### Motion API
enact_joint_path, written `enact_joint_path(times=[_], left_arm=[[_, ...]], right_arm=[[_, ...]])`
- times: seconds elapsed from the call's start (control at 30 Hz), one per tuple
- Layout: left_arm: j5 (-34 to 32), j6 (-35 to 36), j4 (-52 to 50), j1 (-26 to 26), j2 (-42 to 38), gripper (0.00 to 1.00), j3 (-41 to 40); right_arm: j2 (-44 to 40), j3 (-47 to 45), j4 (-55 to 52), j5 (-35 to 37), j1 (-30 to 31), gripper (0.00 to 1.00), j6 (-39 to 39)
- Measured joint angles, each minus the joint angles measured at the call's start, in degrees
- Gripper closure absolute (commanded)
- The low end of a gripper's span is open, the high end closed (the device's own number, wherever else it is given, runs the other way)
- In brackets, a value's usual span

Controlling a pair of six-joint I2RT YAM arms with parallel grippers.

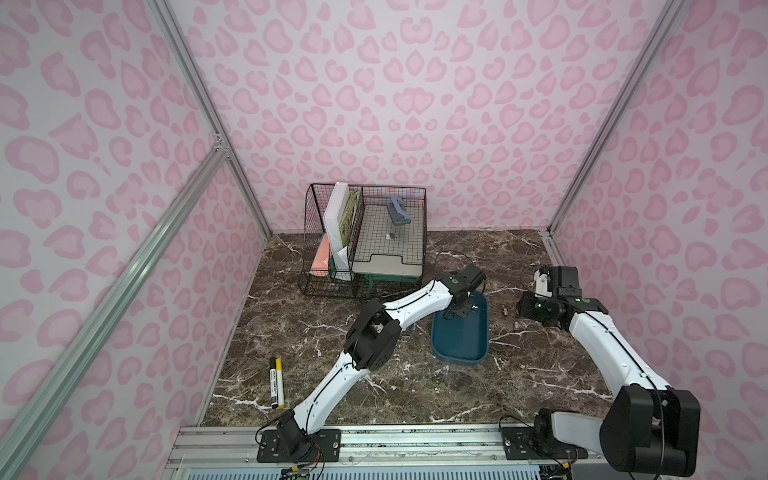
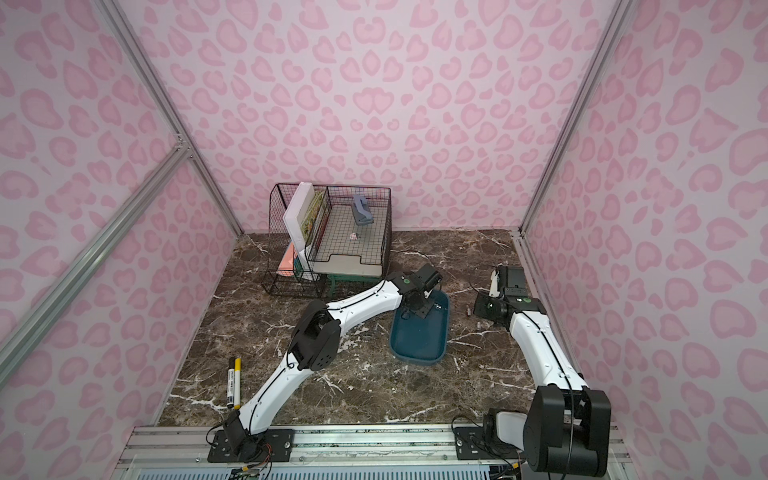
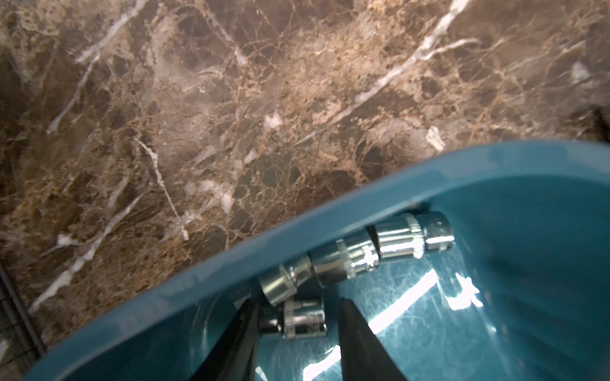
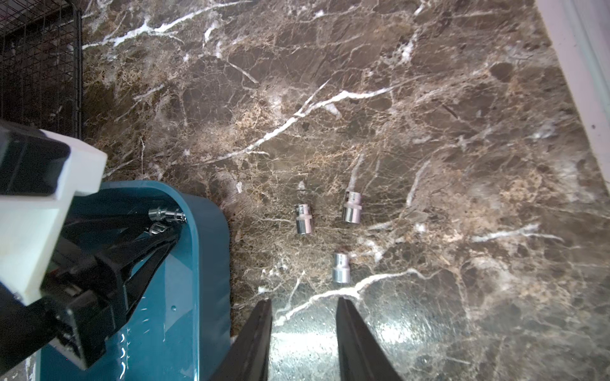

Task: Take out the socket from the storage box
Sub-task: Pick up the socket head from the storage box.

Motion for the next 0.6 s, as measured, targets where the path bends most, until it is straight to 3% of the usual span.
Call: enact_joint_path(times=[0.27, 0.6], left_arm=[[0.1, -0.5, -0.1, -0.3, 0.1, 0.66, 0.1], [0.5, -1.4, -0.2, -1.7, -3.0, 0.69, -1.5]], right_arm=[[0.0, -0.3, 0.3, -0.2, -0.2, 0.62, -0.2], [-0.5, -0.3, 0.3, -0.4, -0.2, 0.62, -0.2]])
